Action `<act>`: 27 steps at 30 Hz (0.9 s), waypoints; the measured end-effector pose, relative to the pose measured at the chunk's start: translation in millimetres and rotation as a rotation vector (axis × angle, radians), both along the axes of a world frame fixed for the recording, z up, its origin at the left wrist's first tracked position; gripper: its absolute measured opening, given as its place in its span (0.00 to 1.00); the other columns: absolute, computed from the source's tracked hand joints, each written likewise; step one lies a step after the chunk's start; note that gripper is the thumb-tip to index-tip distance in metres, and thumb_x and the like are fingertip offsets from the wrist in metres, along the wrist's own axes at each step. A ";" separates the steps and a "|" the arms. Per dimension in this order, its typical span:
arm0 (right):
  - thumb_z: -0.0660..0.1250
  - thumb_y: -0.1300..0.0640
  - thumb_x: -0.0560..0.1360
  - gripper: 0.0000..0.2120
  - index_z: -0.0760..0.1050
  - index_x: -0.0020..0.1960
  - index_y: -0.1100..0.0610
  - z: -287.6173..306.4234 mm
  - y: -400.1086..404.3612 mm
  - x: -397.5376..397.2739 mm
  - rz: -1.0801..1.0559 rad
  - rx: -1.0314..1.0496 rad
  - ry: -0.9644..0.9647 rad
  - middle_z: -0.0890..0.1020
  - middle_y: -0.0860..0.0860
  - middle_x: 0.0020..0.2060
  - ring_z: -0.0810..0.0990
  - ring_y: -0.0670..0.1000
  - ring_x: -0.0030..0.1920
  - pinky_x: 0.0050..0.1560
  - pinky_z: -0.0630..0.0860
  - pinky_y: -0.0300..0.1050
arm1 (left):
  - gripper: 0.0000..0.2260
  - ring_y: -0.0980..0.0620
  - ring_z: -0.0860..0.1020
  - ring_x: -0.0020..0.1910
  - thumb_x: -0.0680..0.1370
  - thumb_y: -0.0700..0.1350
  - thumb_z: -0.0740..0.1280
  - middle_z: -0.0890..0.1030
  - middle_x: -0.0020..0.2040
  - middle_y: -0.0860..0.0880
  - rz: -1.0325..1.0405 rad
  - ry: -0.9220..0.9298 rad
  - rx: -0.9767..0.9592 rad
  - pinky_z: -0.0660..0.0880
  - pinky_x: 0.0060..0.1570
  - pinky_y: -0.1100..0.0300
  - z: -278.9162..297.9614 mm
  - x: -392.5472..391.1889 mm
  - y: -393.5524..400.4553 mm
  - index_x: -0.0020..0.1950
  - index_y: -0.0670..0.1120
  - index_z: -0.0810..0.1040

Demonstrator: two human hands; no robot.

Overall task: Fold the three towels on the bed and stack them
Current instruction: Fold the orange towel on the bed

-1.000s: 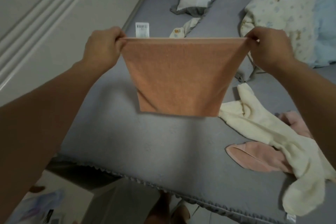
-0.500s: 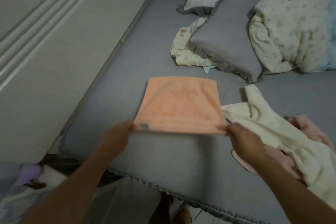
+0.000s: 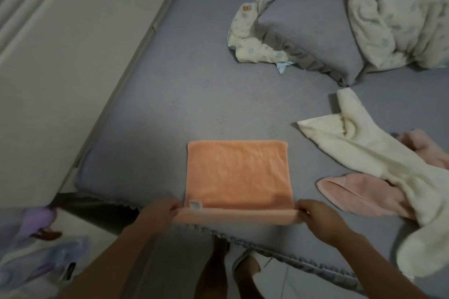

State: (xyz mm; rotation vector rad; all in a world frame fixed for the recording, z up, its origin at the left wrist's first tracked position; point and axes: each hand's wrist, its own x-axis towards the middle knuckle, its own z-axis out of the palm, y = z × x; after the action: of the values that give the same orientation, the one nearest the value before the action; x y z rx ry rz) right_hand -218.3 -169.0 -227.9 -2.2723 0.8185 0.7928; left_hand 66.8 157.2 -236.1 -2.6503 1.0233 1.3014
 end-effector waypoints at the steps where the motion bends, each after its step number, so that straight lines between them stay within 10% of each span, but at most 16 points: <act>1: 0.61 0.57 0.77 0.10 0.72 0.45 0.42 1.8 -7.5 10.8 -0.013 -0.009 -0.029 0.78 0.44 0.42 0.78 0.48 0.43 0.41 0.71 0.45 | 0.09 0.48 0.76 0.56 0.82 0.45 0.60 0.79 0.55 0.46 0.041 -0.034 -0.034 0.70 0.55 0.55 -2.8 9.8 -6.7 0.55 0.46 0.78; 11: 0.61 0.56 0.77 0.10 0.79 0.53 0.51 -56.4 -92.1 132.2 -0.253 -0.261 -0.253 0.84 0.55 0.48 0.82 0.59 0.49 0.48 0.78 0.51 | 0.04 0.53 0.74 0.33 0.77 0.44 0.64 0.78 0.36 0.50 0.450 -0.138 -0.326 0.66 0.35 0.57 -70.6 107.1 -103.5 0.44 0.48 0.77; 23: 0.64 0.43 0.76 0.25 0.73 0.62 0.62 -140.9 -23.3 114.5 -0.996 -0.090 -0.015 0.80 0.62 0.56 0.78 0.64 0.57 0.51 0.68 0.49 | 0.10 0.47 0.79 0.43 0.75 0.44 0.71 0.82 0.46 0.44 0.941 0.122 -0.348 0.76 0.43 0.51 -130.3 105.2 -115.6 0.53 0.42 0.79; 27: 0.65 0.44 0.76 0.19 0.74 0.53 0.61 -130.9 -31.0 122.6 -0.961 -0.113 -0.081 0.79 0.54 0.42 0.78 0.61 0.48 0.45 0.67 0.46 | 0.09 0.47 0.79 0.42 0.78 0.45 0.68 0.82 0.44 0.42 0.880 0.129 -0.362 0.75 0.40 0.52 -126.2 110.0 -125.6 0.50 0.40 0.80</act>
State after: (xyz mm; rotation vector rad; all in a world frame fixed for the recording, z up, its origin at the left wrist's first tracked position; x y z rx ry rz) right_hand -95.7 -199.9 -358.8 -1.6487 1.7262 0.1985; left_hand 176.8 31.6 -362.3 -3.5236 0.0181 1.4988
